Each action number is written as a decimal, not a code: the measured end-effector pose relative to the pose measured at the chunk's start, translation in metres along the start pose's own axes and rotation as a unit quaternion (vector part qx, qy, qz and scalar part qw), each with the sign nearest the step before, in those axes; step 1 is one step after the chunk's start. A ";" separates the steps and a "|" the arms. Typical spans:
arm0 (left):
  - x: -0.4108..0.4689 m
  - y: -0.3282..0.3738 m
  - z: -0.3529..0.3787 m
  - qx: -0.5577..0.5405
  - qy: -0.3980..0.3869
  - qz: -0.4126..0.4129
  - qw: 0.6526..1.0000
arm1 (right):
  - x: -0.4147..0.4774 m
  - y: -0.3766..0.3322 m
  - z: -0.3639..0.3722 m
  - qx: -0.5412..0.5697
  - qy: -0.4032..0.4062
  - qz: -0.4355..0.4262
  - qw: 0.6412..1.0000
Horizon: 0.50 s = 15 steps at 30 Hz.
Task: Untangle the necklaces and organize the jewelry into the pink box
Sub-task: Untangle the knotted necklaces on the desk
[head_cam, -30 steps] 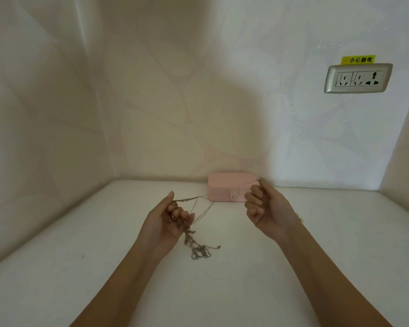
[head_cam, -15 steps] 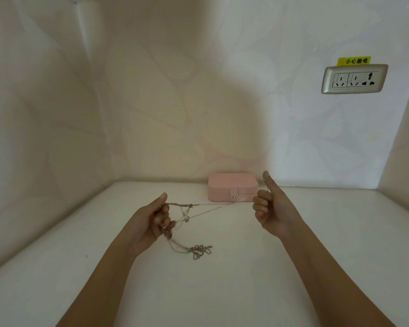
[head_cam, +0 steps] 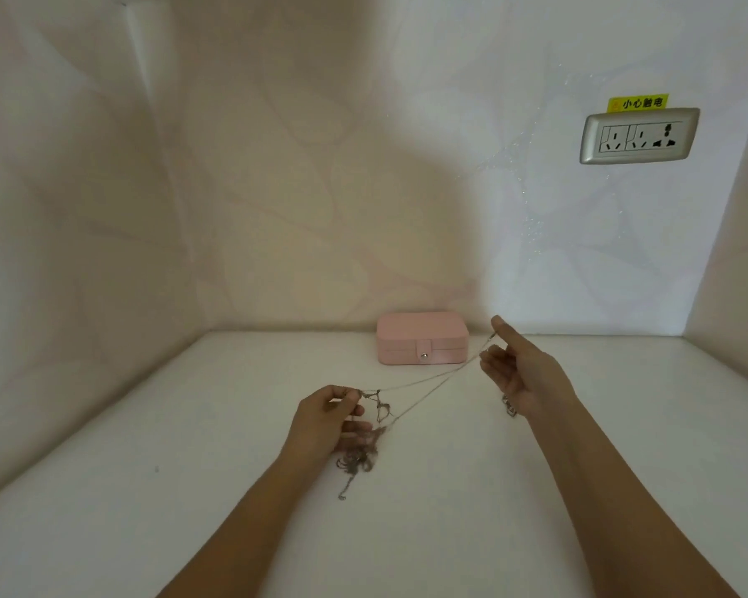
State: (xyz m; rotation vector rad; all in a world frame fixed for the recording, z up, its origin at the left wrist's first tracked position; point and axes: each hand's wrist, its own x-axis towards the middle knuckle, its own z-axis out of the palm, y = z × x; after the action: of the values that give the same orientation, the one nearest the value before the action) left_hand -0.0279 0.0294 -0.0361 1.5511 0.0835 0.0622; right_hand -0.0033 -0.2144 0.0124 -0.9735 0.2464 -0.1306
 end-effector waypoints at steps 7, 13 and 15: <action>0.009 -0.016 0.000 0.270 -0.073 0.111 0.954 | 0.020 0.005 -0.019 -0.165 0.063 -0.096 0.980; -0.002 -0.020 0.014 0.468 -0.151 0.253 0.834 | 0.022 0.020 -0.015 -0.573 0.114 -0.224 0.780; -0.005 -0.023 0.015 0.467 -0.168 0.249 0.832 | 0.018 0.030 -0.009 -0.676 0.126 -0.235 0.687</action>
State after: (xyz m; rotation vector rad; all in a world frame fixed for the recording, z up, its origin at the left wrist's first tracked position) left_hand -0.0318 0.0131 -0.0590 2.5102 -0.6741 0.1763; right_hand 0.0119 -0.2090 -0.0199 -2.5282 0.3380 -0.6174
